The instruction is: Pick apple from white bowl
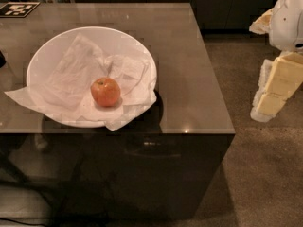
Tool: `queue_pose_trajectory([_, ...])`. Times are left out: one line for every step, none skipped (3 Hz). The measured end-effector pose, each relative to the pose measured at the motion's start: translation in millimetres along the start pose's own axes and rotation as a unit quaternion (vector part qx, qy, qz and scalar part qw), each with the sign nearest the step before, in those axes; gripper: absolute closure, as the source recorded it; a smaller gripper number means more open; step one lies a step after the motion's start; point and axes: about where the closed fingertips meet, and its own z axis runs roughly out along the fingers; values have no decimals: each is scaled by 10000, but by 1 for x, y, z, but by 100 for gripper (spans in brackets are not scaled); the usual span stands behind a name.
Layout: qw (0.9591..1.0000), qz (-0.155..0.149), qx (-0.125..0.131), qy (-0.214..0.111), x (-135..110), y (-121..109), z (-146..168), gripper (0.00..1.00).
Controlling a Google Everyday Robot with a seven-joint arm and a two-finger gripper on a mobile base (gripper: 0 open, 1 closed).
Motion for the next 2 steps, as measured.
queue_pose_trajectory([9998,-146,-148,59,-31,-7,-2,0])
queue_pose_trajectory([9984,-445,-304,147,-78,-12,2,0])
